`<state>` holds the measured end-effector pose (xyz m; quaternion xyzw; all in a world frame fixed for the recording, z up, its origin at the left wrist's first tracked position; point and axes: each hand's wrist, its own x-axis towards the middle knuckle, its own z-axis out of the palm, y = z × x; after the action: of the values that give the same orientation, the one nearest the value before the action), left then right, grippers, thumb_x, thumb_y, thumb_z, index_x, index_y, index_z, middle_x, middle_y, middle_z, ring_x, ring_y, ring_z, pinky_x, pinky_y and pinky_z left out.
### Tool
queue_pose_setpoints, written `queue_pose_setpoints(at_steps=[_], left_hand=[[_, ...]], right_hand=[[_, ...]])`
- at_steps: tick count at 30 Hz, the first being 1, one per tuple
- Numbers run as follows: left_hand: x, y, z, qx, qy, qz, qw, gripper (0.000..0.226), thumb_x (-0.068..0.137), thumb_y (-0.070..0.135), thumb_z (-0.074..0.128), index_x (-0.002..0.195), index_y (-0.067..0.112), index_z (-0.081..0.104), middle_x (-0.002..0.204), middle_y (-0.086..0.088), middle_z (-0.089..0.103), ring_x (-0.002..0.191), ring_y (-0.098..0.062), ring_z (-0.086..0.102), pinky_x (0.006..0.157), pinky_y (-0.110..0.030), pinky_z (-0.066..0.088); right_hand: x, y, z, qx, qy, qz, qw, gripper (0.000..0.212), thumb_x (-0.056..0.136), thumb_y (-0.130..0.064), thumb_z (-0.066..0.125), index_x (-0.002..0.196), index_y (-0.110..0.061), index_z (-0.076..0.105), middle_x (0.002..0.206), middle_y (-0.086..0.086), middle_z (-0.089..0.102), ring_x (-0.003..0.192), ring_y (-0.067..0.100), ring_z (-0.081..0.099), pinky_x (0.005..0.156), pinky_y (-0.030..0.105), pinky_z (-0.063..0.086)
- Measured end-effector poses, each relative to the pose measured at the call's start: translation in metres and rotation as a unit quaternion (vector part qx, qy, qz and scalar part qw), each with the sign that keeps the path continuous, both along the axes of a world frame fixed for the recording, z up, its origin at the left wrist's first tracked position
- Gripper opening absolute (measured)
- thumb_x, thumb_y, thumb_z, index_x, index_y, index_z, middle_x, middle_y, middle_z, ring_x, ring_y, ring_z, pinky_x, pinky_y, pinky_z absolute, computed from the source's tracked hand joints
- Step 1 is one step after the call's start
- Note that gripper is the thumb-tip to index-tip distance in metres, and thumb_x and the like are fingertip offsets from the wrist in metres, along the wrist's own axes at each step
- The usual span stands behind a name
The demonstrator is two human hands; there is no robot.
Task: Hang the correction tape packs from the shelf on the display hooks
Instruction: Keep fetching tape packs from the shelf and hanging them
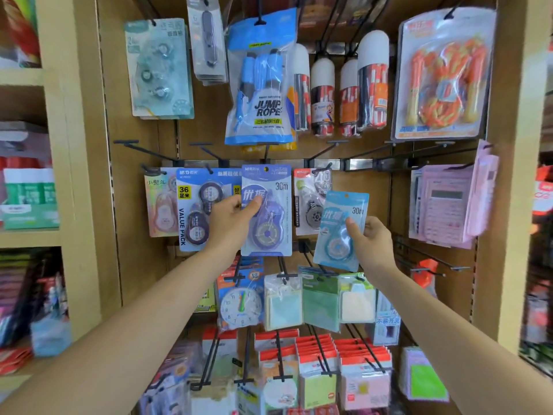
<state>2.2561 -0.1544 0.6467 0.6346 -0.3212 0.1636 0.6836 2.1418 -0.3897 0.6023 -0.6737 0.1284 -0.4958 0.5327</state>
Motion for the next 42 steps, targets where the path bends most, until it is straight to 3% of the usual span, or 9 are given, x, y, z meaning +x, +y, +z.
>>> queue_pose_setpoints(at_steps=[7, 10, 13, 18, 22, 28, 34, 38, 42], left_hand=[[-0.002, -0.007, 0.002, -0.031, -0.032, 0.021, 0.999, 0.075, 0.075, 0.067, 0.064, 0.098, -0.004, 0.061, 0.094, -0.030, 0.064, 0.077, -0.018, 0.055, 0.072, -0.040, 0.046], [-0.009, -0.008, -0.005, -0.051, -0.038, 0.026, 0.998, 0.060, 0.083, 0.057, 0.066, 0.097, 0.000, 0.063, 0.099, -0.029, 0.066, 0.080, -0.017, 0.058, 0.075, -0.049, 0.053], [-0.014, -0.008, -0.006, -0.072, -0.035, 0.009, 0.997, 0.036, 0.092, 0.041, 0.069, 0.097, 0.005, 0.069, 0.094, -0.018, 0.072, 0.083, -0.017, 0.063, 0.077, -0.039, 0.051], [-0.017, -0.009, -0.002, -0.074, -0.046, -0.002, 0.996, 0.055, 0.083, 0.057, 0.066, 0.096, 0.003, 0.065, 0.090, -0.017, 0.067, 0.081, -0.020, 0.058, 0.075, -0.039, 0.047], [-0.020, -0.012, 0.001, -0.058, -0.021, 0.014, 0.998, 0.034, 0.094, 0.042, 0.067, 0.096, 0.007, 0.069, 0.094, -0.016, 0.074, 0.089, -0.036, 0.069, 0.079, -0.052, 0.056], [-0.022, -0.011, -0.005, -0.080, -0.003, 0.014, 0.997, 0.012, 0.098, 0.029, 0.066, 0.090, 0.023, 0.071, 0.095, -0.005, 0.076, 0.090, -0.021, 0.069, 0.088, -0.049, 0.056], [-0.015, -0.013, 0.003, -0.065, 0.000, 0.032, 0.997, 0.024, 0.096, 0.034, 0.067, 0.095, 0.010, 0.071, 0.096, -0.014, 0.074, 0.088, -0.026, 0.070, 0.084, -0.053, 0.056], [-0.009, -0.016, -0.004, -0.050, -0.007, 0.062, 0.997, 0.041, 0.095, 0.041, 0.067, 0.094, 0.000, 0.066, 0.094, -0.028, 0.066, 0.076, -0.019, 0.056, 0.069, -0.038, 0.045], [-0.019, -0.014, -0.010, -0.042, -0.132, 0.182, 0.974, 0.021, 0.095, 0.030, 0.069, 0.111, 0.018, 0.062, 0.101, 0.004, 0.068, 0.091, -0.013, 0.065, 0.080, -0.040, 0.056]], right_hand=[[-0.001, -0.002, -0.002, -0.014, 0.002, -0.006, 1.000, 0.035, 0.096, -0.037, 0.060, 0.118, -0.011, 0.056, 0.113, 0.003, 0.068, 0.089, 0.006, 0.068, 0.054, 0.015, 0.053], [0.000, -0.003, -0.002, -0.016, 0.002, -0.008, 1.000, 0.036, 0.096, -0.037, 0.060, 0.119, -0.010, 0.056, 0.114, 0.004, 0.068, 0.087, 0.005, 0.067, 0.052, 0.014, 0.052], [0.000, -0.002, -0.003, -0.020, 0.002, -0.009, 1.000, 0.036, 0.096, -0.037, 0.060, 0.119, -0.010, 0.056, 0.114, 0.004, 0.068, 0.086, 0.004, 0.067, 0.050, 0.013, 0.051], [0.000, -0.002, -0.003, -0.018, -0.001, -0.006, 1.000, 0.036, 0.096, -0.038, 0.060, 0.119, -0.011, 0.055, 0.113, 0.002, 0.068, 0.086, 0.003, 0.067, 0.053, 0.014, 0.053], [-0.002, -0.001, -0.003, -0.020, -0.001, -0.006, 1.000, 0.035, 0.096, -0.036, 0.060, 0.120, -0.011, 0.055, 0.112, 0.000, 0.067, 0.083, 0.002, 0.066, 0.052, 0.012, 0.052], [-0.002, 0.000, -0.002, -0.019, -0.003, -0.002, 1.000, 0.034, 0.096, -0.037, 0.060, 0.118, -0.013, 0.055, 0.111, -0.001, 0.067, 0.083, 0.002, 0.067, 0.053, 0.014, 0.054], [-0.002, 0.000, -0.003, -0.023, -0.002, -0.008, 1.000, 0.033, 0.096, -0.037, 0.060, 0.118, -0.012, 0.055, 0.111, 0.000, 0.067, 0.084, 0.003, 0.067, 0.052, 0.014, 0.053], [-0.004, 0.001, -0.003, -0.024, -0.008, -0.001, 1.000, 0.031, 0.097, -0.036, 0.060, 0.117, -0.012, 0.055, 0.111, 0.000, 0.067, 0.085, 0.003, 0.067, 0.053, 0.014, 0.054], [-0.004, 0.001, -0.003, -0.023, -0.009, 0.007, 1.000, 0.032, 0.096, -0.036, 0.060, 0.117, -0.012, 0.055, 0.111, 0.000, 0.068, 0.090, 0.005, 0.069, 0.056, 0.016, 0.056]])
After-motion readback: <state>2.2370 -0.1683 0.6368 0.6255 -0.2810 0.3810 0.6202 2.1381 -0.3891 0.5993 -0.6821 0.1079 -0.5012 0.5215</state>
